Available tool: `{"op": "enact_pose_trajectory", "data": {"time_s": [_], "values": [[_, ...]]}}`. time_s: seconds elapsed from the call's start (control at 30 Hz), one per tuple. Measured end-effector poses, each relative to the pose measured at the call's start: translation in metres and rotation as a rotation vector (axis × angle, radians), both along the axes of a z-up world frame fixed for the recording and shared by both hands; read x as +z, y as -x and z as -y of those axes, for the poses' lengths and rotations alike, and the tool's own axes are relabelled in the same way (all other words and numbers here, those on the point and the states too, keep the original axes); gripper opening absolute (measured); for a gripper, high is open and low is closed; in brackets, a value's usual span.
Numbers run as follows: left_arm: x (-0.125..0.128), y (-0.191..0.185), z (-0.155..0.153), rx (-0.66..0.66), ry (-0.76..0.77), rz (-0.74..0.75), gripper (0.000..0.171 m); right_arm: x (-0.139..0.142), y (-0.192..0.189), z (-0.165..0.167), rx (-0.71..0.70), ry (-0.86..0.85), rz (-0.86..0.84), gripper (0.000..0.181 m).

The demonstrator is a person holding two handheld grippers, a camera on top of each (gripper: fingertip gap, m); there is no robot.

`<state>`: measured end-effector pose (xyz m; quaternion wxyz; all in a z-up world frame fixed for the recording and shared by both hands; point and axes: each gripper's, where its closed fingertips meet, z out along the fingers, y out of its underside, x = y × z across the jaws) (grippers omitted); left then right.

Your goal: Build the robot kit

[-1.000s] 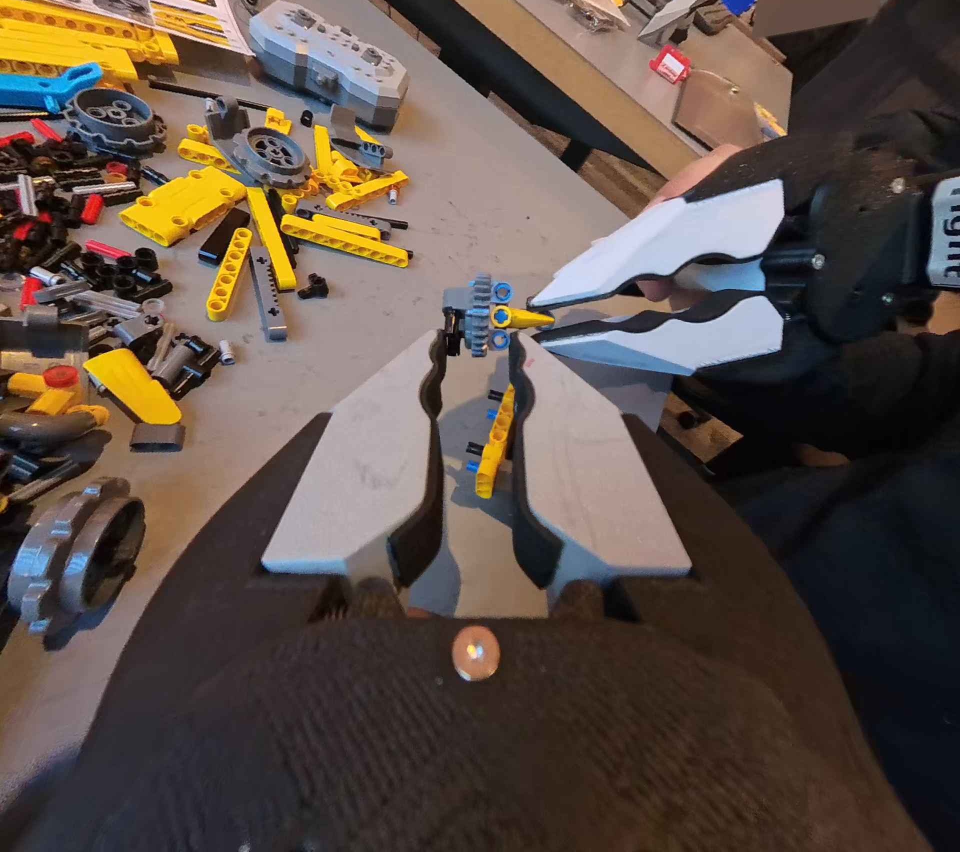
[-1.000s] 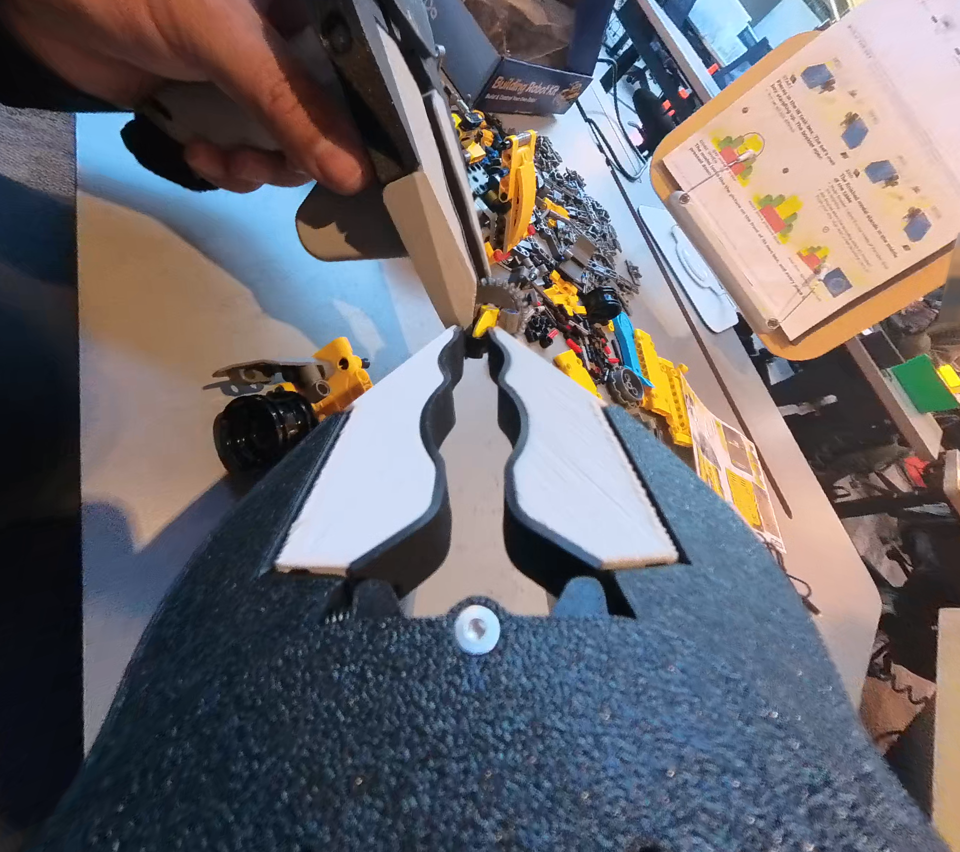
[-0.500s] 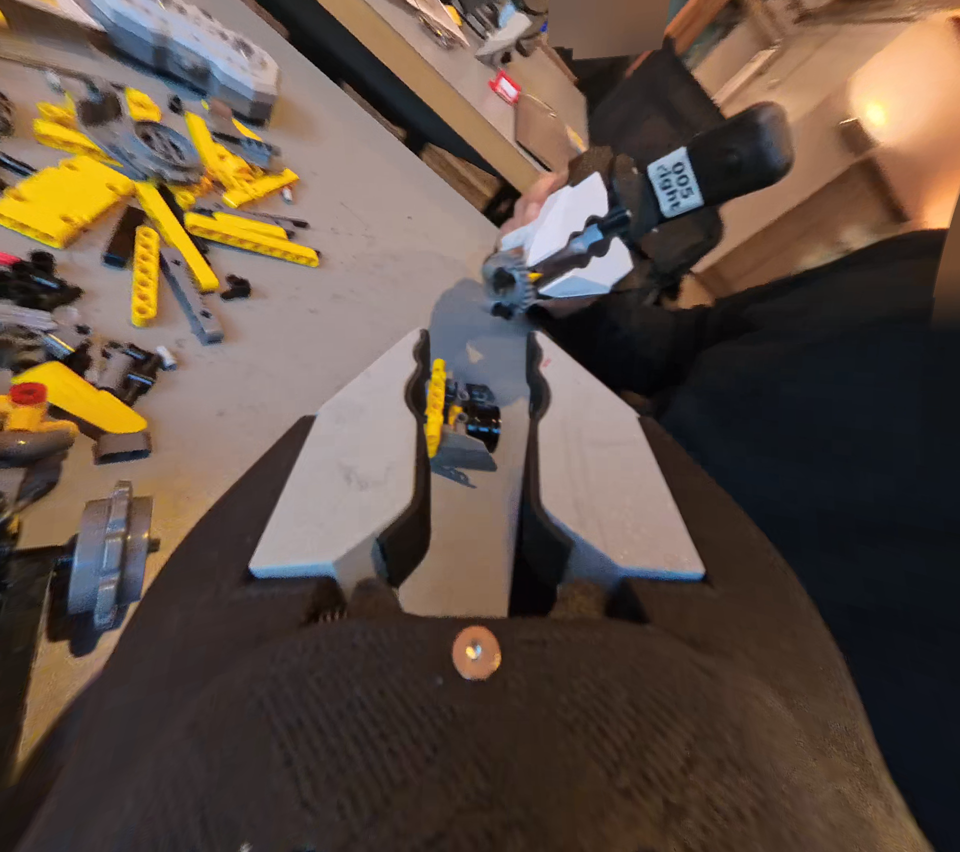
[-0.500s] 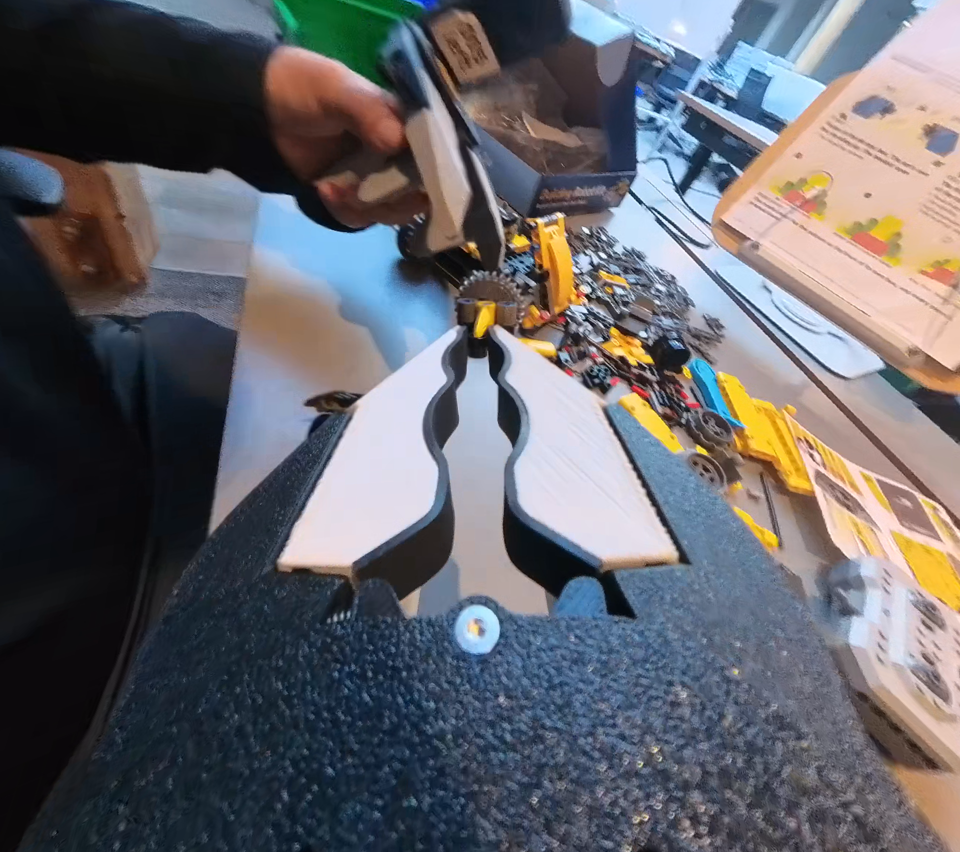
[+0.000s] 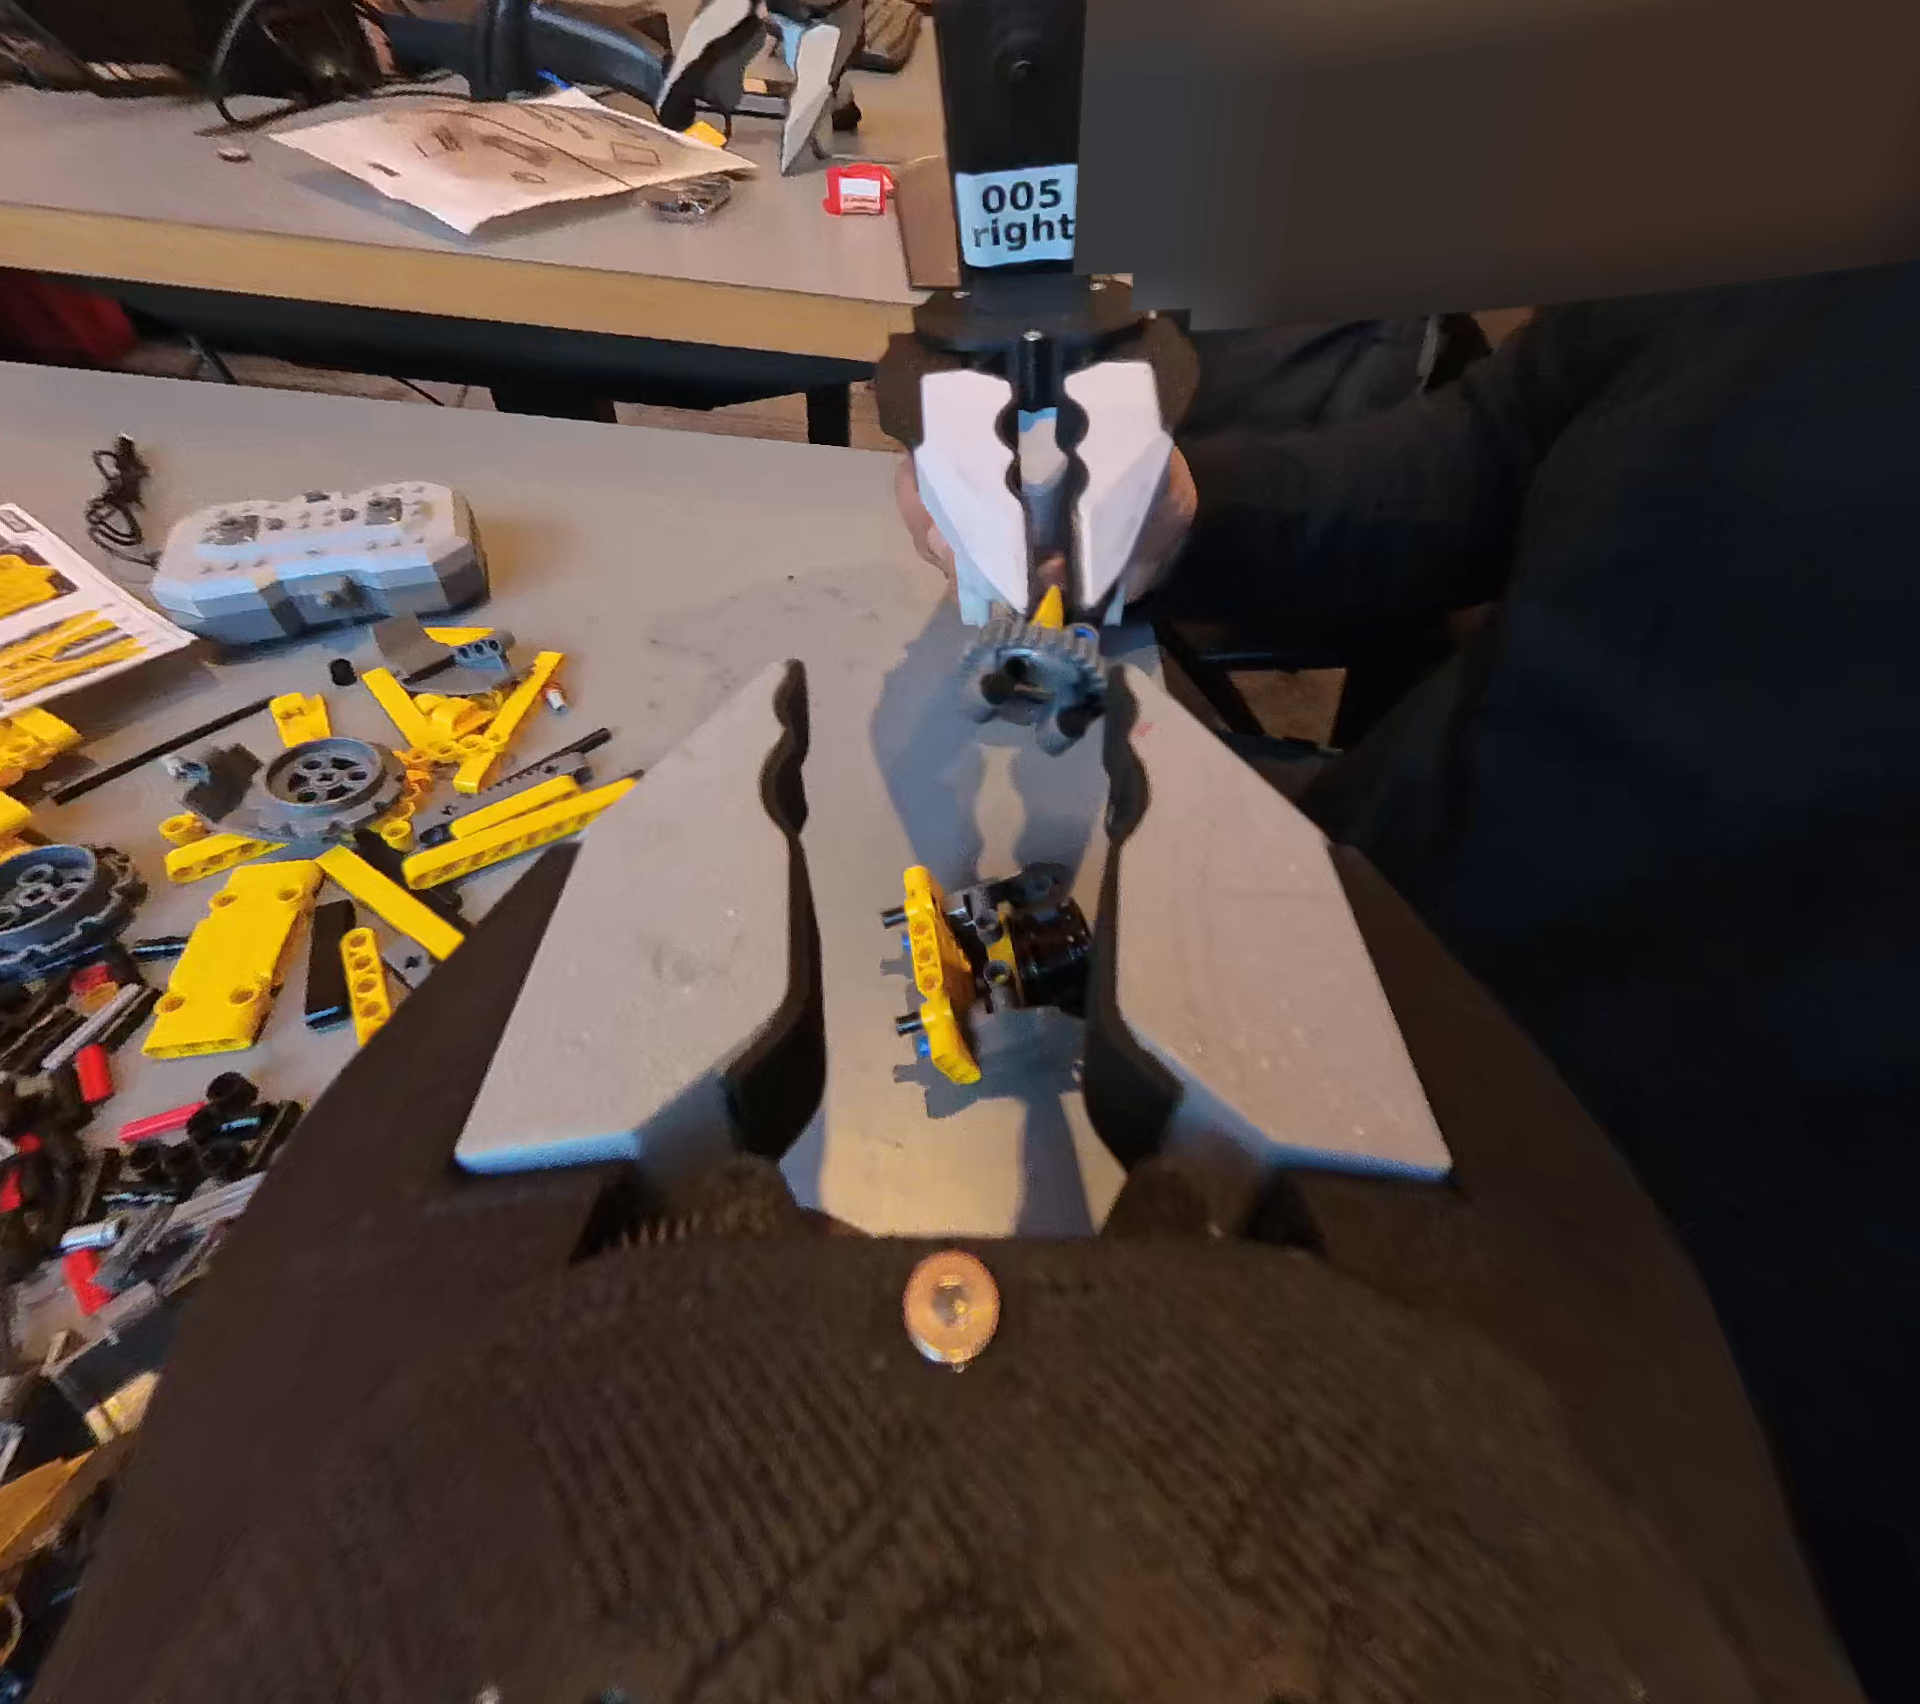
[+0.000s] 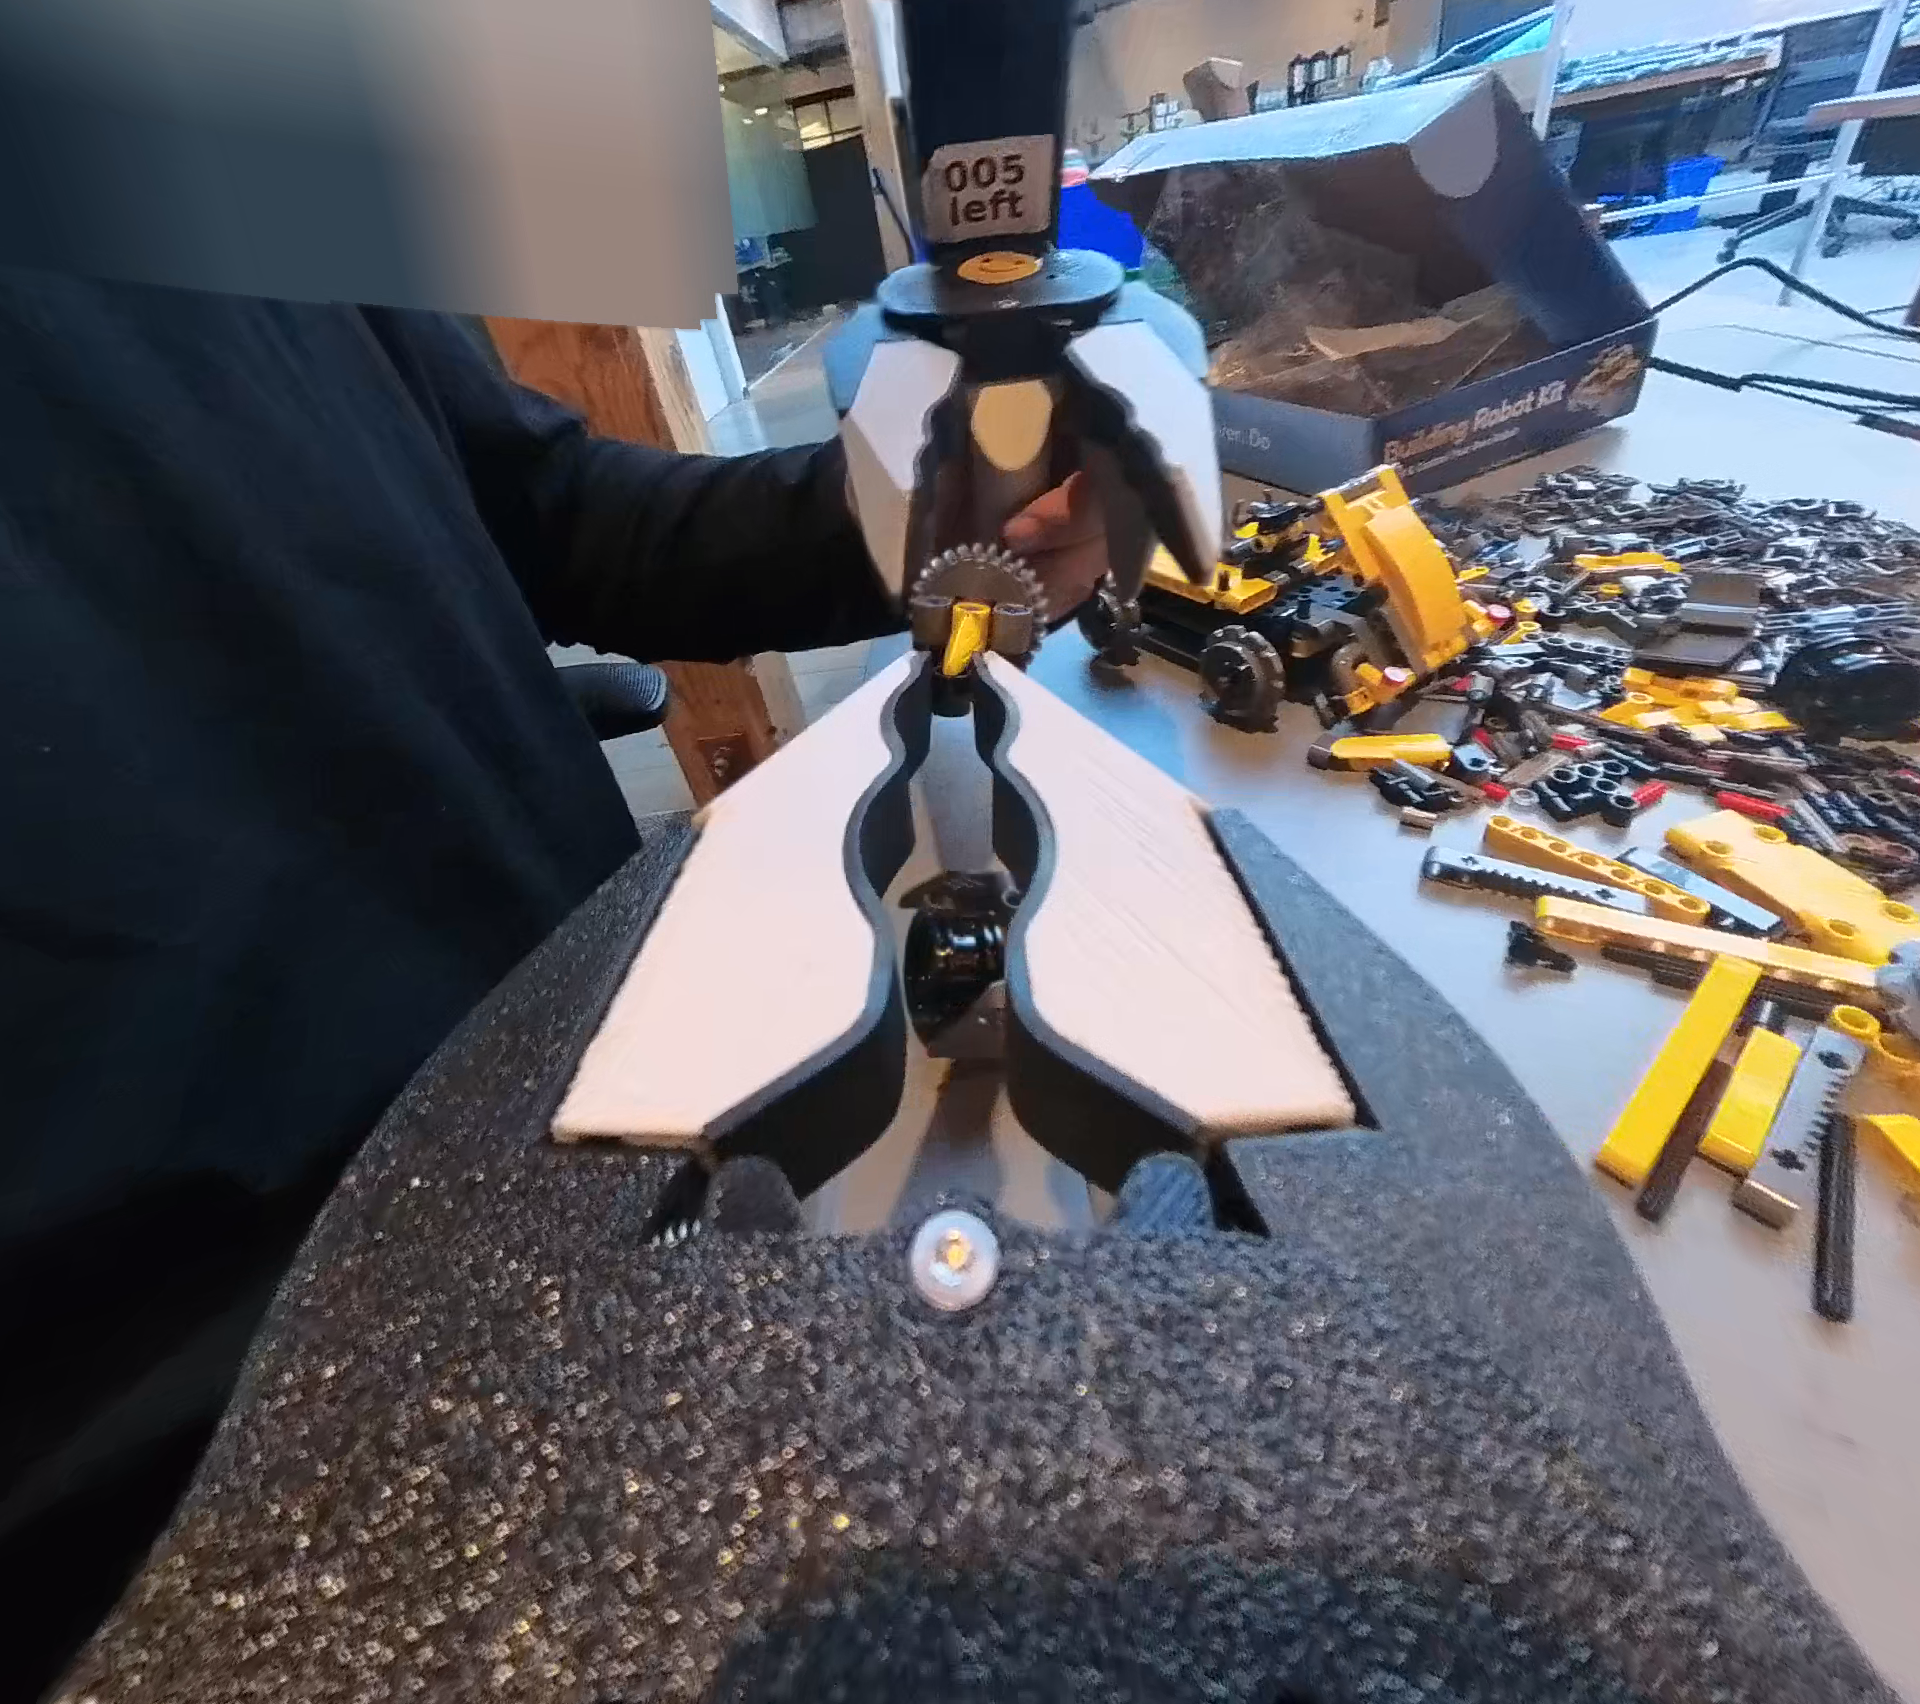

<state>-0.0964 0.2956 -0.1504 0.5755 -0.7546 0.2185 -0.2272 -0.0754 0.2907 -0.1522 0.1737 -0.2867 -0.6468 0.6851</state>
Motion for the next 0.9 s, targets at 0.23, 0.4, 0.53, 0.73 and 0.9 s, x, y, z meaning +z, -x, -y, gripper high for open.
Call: {"op": "enact_pose_trajectory", "data": {"time_s": [0.23, 0.4, 0.53, 0.73, 0.9], "values": [[0.001, 0.027, -0.006, 0.051, 0.043, 0.147, 0.031, -0.002, -0.006, 0.008, 0.051, 0.014, -0.002, 0.006], [-0.001, 0.024, 0.003, -0.008, 0.069, 0.196, 0.038, 0.000, -0.002, 0.002, 0.031, 0.062, 0.014, 0.006], [0.007, 0.004, 0.021, -0.105, -0.012, 0.128, 0.042, 0.003, 0.001, -0.004, 0.031, 0.135, 0.049, 0.006], [0.011, -0.013, 0.027, -0.081, -0.134, -0.244, 0.030, 0.007, 0.001, -0.004, 0.088, 0.269, 0.098, 0.006], [0.010, -0.012, 0.021, 0.033, -0.254, -0.573, 0.026, 0.013, 0.000, -0.005, 0.123, 0.370, 0.128, 0.006]]}}
